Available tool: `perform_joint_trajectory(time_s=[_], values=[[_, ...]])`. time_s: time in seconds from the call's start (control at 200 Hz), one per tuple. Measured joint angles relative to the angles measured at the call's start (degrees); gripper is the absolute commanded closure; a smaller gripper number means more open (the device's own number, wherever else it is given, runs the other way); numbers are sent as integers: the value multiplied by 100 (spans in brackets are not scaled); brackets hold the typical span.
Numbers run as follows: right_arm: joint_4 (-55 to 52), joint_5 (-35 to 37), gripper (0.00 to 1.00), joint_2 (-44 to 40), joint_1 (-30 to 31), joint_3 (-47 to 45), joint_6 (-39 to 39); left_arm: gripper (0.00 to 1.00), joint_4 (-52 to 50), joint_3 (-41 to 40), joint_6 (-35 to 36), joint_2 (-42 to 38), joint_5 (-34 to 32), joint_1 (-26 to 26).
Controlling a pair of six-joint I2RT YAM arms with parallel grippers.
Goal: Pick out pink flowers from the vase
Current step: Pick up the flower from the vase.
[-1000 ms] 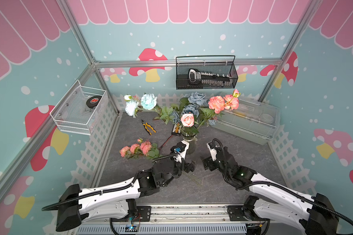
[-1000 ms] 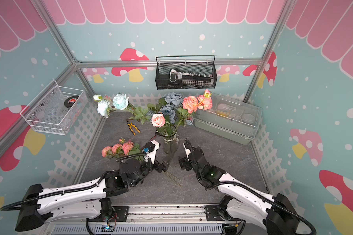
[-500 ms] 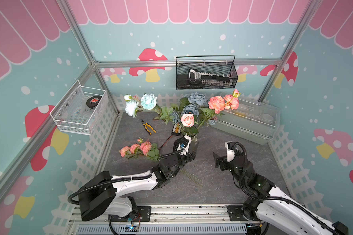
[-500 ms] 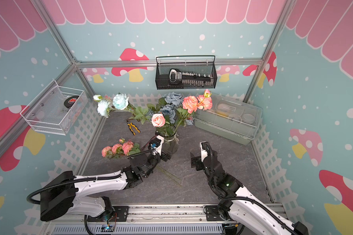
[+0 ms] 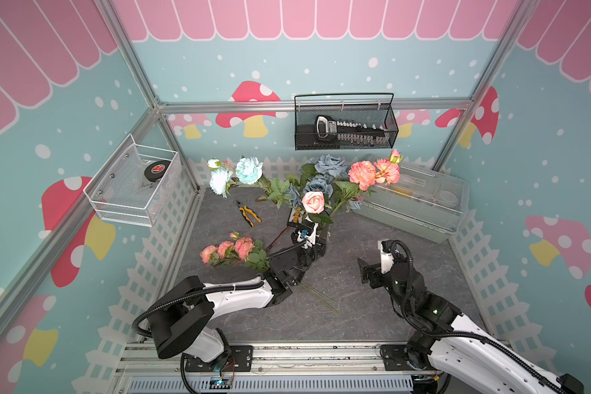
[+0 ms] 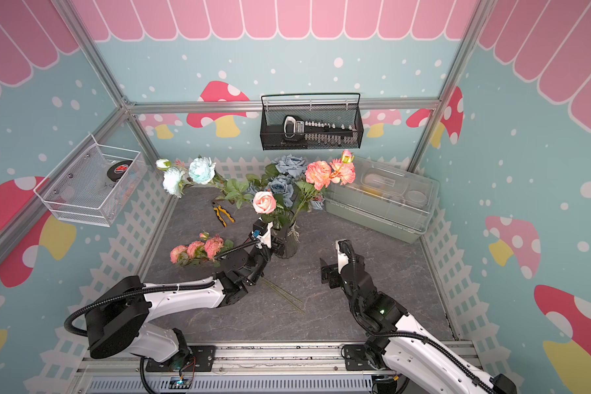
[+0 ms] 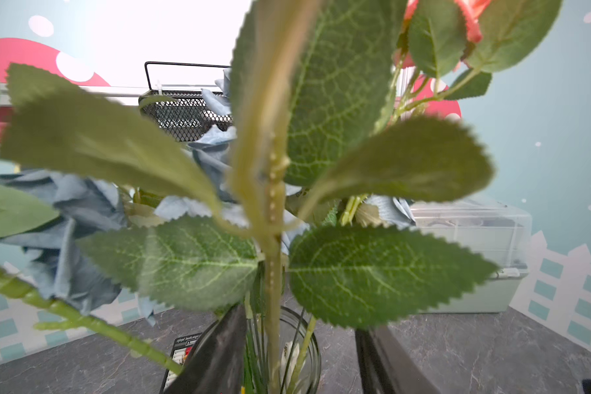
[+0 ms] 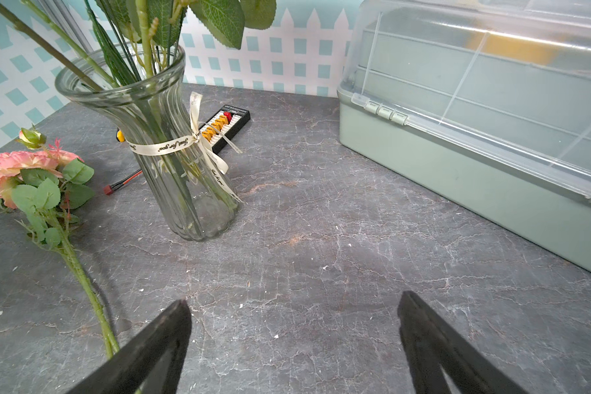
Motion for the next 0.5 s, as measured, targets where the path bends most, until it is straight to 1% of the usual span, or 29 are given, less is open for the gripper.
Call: perform_joint_trajectory(time_s=[0.12, 0.215, 0.335, 0.5], values=[[-2, -4, 7, 0, 0, 0, 2, 84, 4, 81, -50, 11, -4, 42], [-2, -17, 7, 2, 0, 0, 11, 94, 2, 111, -72, 9, 4, 46], [-2, -24, 7, 0, 0, 0, 13, 100, -55, 118, -35, -24, -2, 68], [-2, -46, 7, 0, 0, 0, 13, 100, -361, 251, -13, -216, 61, 76]])
